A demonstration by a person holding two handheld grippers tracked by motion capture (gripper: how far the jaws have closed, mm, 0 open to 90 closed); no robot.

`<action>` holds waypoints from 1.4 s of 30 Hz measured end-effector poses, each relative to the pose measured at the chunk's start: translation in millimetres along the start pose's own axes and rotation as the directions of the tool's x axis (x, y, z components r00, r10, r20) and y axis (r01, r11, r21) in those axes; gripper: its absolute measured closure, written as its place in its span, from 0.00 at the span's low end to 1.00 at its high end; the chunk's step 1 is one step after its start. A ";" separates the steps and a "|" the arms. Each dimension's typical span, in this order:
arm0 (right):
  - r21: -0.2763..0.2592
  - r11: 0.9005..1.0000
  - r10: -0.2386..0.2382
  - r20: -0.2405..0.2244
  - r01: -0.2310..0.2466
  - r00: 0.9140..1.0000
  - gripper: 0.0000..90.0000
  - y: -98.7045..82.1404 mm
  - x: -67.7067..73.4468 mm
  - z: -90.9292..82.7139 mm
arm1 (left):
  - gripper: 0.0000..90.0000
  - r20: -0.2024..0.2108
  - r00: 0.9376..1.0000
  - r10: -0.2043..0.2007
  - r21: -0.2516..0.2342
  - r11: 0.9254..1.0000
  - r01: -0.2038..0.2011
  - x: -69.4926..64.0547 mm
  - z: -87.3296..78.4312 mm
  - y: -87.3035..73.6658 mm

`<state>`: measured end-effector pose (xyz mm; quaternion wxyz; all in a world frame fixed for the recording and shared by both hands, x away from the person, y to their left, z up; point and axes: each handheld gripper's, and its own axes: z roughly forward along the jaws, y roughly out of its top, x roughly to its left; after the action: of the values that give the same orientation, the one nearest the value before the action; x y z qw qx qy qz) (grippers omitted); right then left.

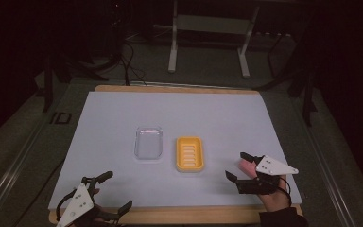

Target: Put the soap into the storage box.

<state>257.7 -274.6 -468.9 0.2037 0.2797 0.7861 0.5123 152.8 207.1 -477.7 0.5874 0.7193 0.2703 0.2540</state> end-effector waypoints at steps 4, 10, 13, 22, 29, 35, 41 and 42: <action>0.019 1.000 -0.005 -0.013 0.005 1.000 0.15 -2.0 -1.3 2.1 | 0.00 0.003 1.000 -0.005 0.003 1.000 0.005 1.1 1.9 -0.2; 0.021 1.000 0.004 0.014 -0.004 1.000 0.14 -2.2 -4.8 -0.2 | 0.00 0.000 1.000 -0.001 0.006 1.000 0.001 0.7 1.3 -0.4; 0.023 1.000 0.008 0.035 -0.009 0.999 0.15 -2.3 -7.4 -1.2 | 0.00 0.000 1.000 0.002 0.009 1.000 -0.002 0.0 1.3 -0.4; 0.053 0.997 0.034 0.217 -0.047 0.976 0.15 -1.4 -7.4 -0.8 | 0.00 -0.004 1.000 0.008 0.028 1.000 -0.008 -0.7 3.3 -0.7; 0.103 0.991 0.051 0.290 -0.084 0.956 0.15 -4.3 -14.2 0.4 | 0.00 -0.008 1.000 0.015 0.041 0.999 -0.014 -1.7 4.3 -0.9; 0.136 0.976 0.118 0.335 -0.172 0.935 0.15 -8.7 -22.7 -1.3 | 0.00 -0.009 1.000 0.008 0.038 0.999 -0.008 -1.5 3.8 -0.7; 0.184 0.951 0.163 0.384 -0.248 0.909 0.15 -9.1 -34.8 -8.0 | 0.00 -0.009 1.000 0.013 0.043 0.999 -0.013 -1.8 4.2 -0.8; 0.190 0.948 0.164 0.399 -0.257 0.902 0.15 -8.6 -37.5 -10.0 | 0.00 -0.007 1.000 0.017 0.045 0.999 -0.017 -1.9 4.3 -0.9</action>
<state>278.2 -308.5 -471.6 0.2593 0.4794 0.7525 0.3696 154.2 202.9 -479.4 0.5678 0.7338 0.2720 0.2554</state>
